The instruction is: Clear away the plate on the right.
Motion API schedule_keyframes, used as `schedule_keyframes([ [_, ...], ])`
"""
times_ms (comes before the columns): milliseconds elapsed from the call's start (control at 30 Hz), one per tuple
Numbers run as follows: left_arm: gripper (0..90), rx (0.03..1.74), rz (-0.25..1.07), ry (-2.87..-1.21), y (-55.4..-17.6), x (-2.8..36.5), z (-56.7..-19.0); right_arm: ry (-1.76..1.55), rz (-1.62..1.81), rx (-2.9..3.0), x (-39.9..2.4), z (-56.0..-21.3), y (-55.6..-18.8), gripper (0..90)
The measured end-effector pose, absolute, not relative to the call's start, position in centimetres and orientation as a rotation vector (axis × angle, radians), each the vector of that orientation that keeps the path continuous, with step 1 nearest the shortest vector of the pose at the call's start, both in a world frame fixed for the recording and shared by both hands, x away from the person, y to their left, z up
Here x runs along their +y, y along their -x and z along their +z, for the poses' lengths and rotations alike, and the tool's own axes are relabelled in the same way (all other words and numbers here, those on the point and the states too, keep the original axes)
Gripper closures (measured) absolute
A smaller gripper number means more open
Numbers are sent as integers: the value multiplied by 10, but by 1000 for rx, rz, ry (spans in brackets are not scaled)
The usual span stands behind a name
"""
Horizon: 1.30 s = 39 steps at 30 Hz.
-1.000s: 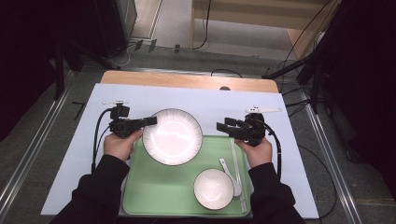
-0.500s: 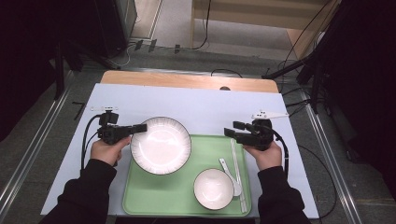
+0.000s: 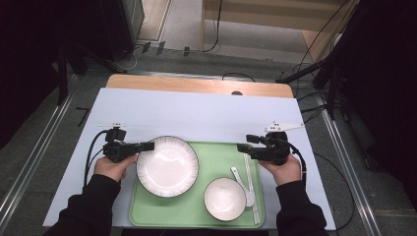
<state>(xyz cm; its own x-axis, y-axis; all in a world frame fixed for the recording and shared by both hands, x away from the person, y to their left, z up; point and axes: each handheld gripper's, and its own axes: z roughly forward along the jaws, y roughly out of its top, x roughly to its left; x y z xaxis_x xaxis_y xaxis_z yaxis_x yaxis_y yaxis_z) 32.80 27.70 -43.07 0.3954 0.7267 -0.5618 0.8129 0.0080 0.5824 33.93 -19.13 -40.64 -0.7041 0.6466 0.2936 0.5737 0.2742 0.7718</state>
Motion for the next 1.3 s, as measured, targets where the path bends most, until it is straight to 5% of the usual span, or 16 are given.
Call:
schedule_keyframes([
  [867, 831, 1332, -78, -1840, -327, 270, -449, -1227, 1438, 2428, -209, -413, -333, 403],
  [1000, 798, 1319, -17, -1910, -326, 267, -450, -1230, 1446, 2427, -210, -413, -332, 403],
  [1300, 520, 1225, 171, -1902, -315, 280, -431, -1187, 1447, 2443, -216, -411, -323, 394],
])
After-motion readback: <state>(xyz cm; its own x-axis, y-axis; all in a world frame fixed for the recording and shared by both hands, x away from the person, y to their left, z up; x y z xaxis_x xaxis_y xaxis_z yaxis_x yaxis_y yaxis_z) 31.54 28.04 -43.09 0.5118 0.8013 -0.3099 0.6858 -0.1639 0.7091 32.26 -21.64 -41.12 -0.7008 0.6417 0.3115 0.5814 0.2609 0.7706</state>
